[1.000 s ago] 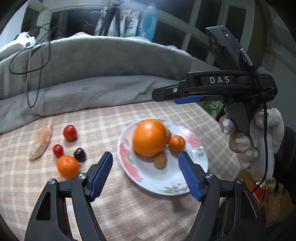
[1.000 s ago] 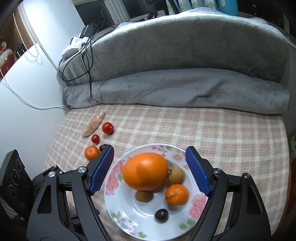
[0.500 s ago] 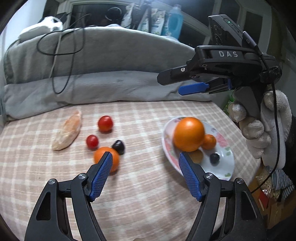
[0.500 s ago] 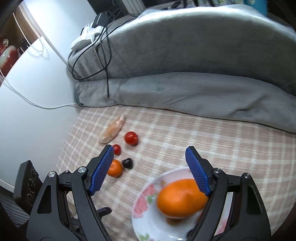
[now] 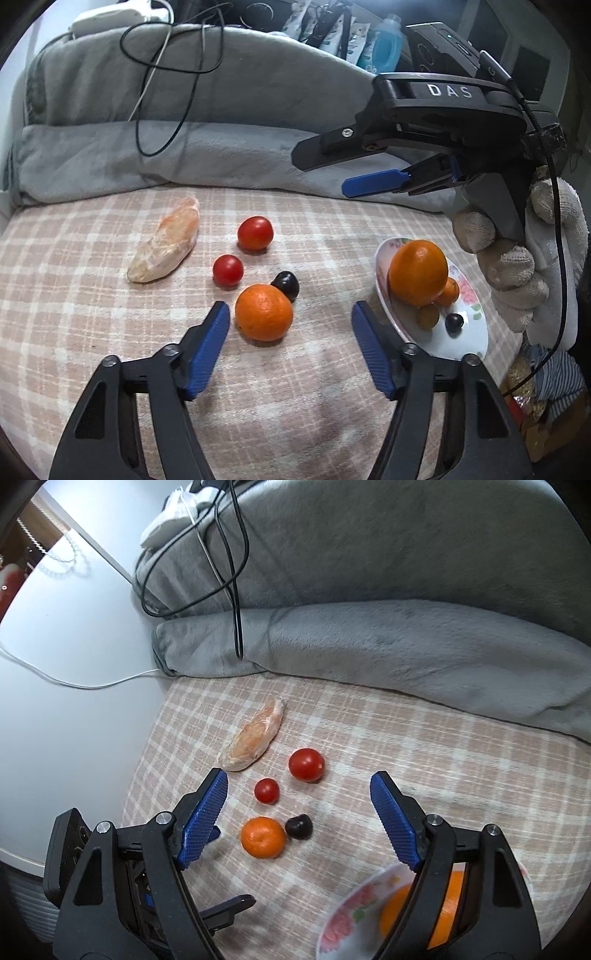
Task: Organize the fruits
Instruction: 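Move the left gripper to a mandarin while the right gripper moves to a red tomato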
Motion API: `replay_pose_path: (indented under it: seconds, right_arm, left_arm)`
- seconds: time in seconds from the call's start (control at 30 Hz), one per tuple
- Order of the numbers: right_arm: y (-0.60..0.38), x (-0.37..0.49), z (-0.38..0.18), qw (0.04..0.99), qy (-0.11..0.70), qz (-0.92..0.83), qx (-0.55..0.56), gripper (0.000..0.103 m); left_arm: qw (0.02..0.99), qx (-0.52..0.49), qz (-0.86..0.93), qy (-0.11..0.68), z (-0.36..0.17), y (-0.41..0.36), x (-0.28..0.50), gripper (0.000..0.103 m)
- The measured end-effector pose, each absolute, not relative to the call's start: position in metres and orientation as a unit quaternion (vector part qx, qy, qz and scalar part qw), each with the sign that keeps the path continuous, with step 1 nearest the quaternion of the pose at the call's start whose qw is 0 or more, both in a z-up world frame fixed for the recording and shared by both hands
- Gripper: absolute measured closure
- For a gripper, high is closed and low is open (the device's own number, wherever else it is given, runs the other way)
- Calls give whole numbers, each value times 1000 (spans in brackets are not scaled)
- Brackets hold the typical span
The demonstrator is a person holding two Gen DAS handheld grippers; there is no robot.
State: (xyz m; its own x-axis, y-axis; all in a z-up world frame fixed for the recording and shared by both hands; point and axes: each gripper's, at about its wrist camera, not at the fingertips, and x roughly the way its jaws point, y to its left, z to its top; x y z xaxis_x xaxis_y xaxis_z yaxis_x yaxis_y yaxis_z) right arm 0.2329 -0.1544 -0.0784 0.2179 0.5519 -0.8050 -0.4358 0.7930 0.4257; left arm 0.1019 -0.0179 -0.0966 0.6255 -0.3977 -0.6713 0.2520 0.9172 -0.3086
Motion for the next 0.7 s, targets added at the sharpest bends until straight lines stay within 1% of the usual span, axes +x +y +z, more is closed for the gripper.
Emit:
replay_pose_path:
  seconds: [0.07, 0.13, 0.2, 0.23, 0.4, 0.6, 0.67, 0.7]
  right_arm:
    - [-150, 237, -84, 774, 547, 312, 60, 21]
    - [-145, 242, -89, 771, 554, 307, 62, 21]
    - [-141, 246, -96, 766, 563, 305, 66, 26]
    - [-139, 248, -100, 761, 570, 301, 67, 31]
    - [-127, 256, -116, 751, 589, 291, 67, 42]
    - [-117, 263, -129, 749, 599, 279, 58, 43]
    - [-113, 264, -132, 747, 602, 277, 55, 53]
    - [-112, 265, -134, 747, 603, 275, 52, 53]
  left_arm:
    - [895, -97, -183, 396, -99, -17, 104, 40]
    - [892, -100, -187, 399, -102, -18, 105, 47]
    - [890, -102, -190, 402, -104, -17, 106, 49]
    - [889, -103, -191, 403, -105, -17, 107, 51]
    - [886, -105, -192, 409, -109, -17, 111, 54]
    - [887, -105, -188, 409, -111, -14, 114, 56]
    - [887, -105, -186, 410, -111, -14, 115, 56]
    - [886, -104, -185, 411, -112, -13, 116, 56]
